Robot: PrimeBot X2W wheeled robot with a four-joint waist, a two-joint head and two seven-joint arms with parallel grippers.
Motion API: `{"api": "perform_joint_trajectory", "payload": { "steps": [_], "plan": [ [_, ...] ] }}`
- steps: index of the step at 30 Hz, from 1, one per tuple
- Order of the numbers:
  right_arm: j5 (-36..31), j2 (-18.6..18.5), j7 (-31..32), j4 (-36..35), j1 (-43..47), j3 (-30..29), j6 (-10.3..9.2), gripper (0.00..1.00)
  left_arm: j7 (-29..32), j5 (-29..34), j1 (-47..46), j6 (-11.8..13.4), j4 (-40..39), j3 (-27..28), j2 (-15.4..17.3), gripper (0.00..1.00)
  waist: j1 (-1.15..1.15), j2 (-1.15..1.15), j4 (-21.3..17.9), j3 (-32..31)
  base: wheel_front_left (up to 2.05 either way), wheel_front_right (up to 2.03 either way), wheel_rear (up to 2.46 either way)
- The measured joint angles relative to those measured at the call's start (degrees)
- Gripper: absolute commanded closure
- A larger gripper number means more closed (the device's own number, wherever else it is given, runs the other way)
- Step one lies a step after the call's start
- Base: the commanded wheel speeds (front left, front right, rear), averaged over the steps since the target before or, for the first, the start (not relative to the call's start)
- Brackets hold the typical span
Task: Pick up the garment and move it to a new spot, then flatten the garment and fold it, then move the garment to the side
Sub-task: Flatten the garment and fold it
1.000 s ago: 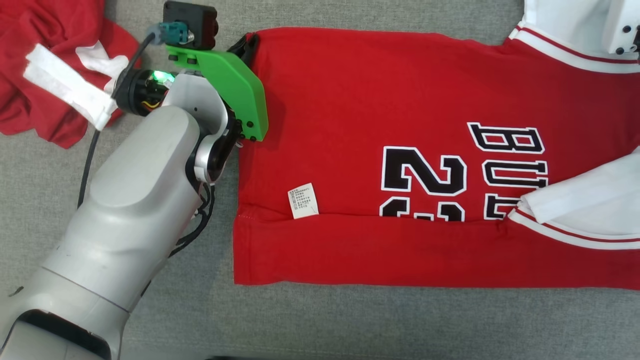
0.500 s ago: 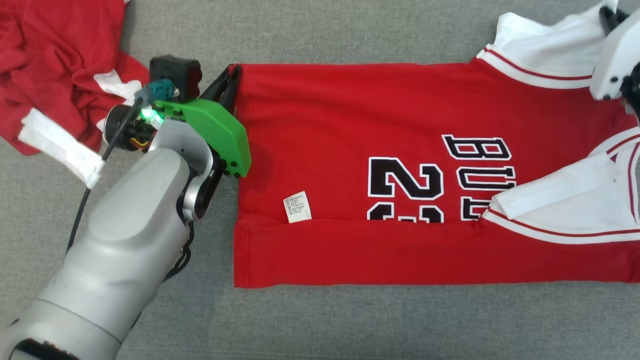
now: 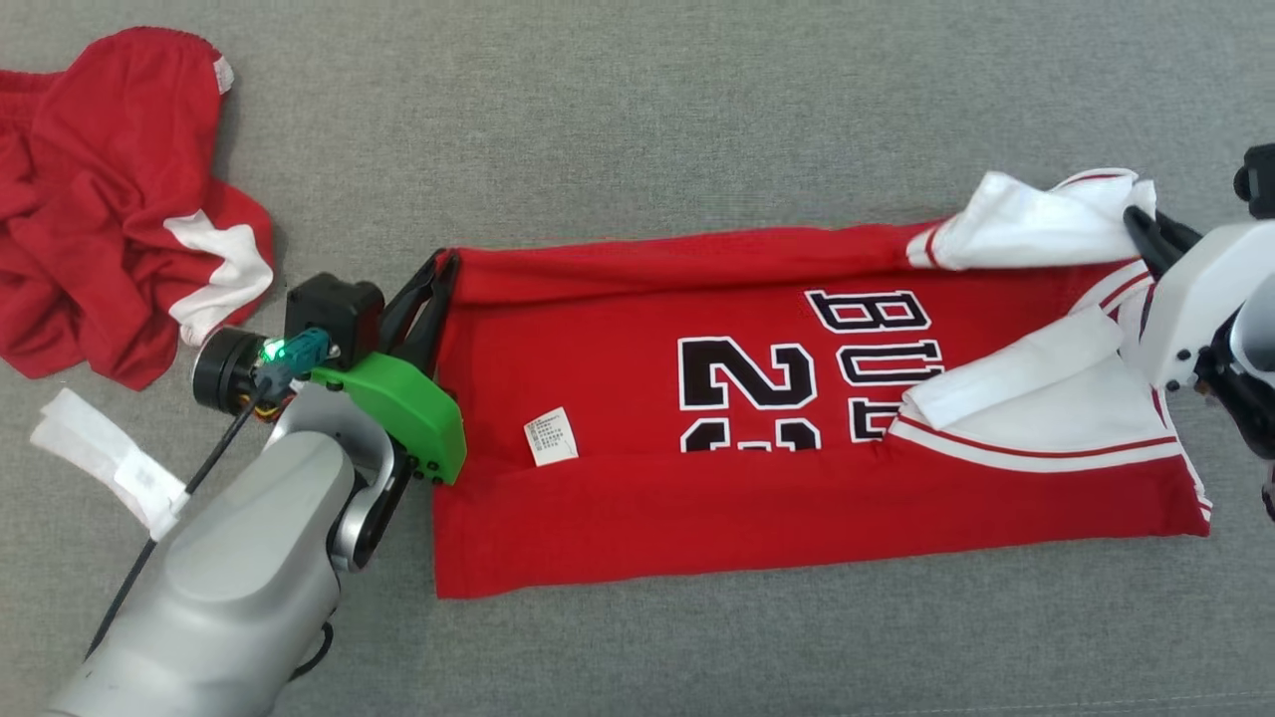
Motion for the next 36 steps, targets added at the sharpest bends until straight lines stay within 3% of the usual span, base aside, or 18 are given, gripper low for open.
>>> {"api": "perform_joint_trajectory", "payload": {
  "steps": [18, 19, 20, 21, 26, 31, 36],
  "plan": [
    [0.0, 1.0, 3.0, -10.3, 16.8, -3.5, 0.00, 1.00, -2.0, 1.0, 11.9, 2.0, -3.4, 3.7, 0.7, 1.00, 0.00, 0.00, -2.1, -4.9, 0.00, 0.00, 0.00],
    [-0.2, 1.0, 3.2, -10.6, 17.5, -3.6, 0.00, 0.83, -2.0, 1.0, 12.5, 1.9, -3.4, 4.0, 0.6, 0.95, 0.00, 0.00, -2.0, -5.2, 0.00, 0.00, 0.00],
    [-0.2, 1.2, 3.6, -10.8, 18.2, -3.8, 0.00, 0.58, -2.0, 0.9, 13.0, 1.9, -3.0, 4.1, 0.5, 0.57, 0.00, 0.00, -2.0, -5.5, 0.00, 0.00, 0.00],
    [-0.2, 1.3, 4.0, -11.0, 18.9, -3.9, 0.00, 0.00, -2.0, 0.8, 13.6, 1.7, -2.7, 3.8, 0.4, 0.00, 0.00, 0.00, -2.0, -5.8, 0.00, 0.00, 0.00],
    [-1.3, 1.3, 4.8, -12.6, 21.5, -4.8, -0.01, 0.00, -2.0, 0.1, 16.0, 2.5, -4.3, 7.2, -0.5, 0.00, 0.00, 0.00, -1.9, -7.2, 0.00, 0.00, 0.00],
    [-1.1, 2.5, 5.9, -15.7, 23.0, -7.8, -0.01, 0.00, -2.1, 3.1, 21.0, 3.4, -12.9, 19.1, -2.2, 0.00, 0.00, 0.00, -1.4, -8.4, 0.00, 0.00, 0.00],
    [-0.7, 5.5, 8.4, -17.1, 22.9, -12.1, -0.01, 0.00, -2.1, 8.8, 27.4, 0.6, -20.5, 31.0, -6.1, 0.00, 0.00, 0.00, -0.8, -9.5, 0.00, 0.00, 0.00]
  ]
}}
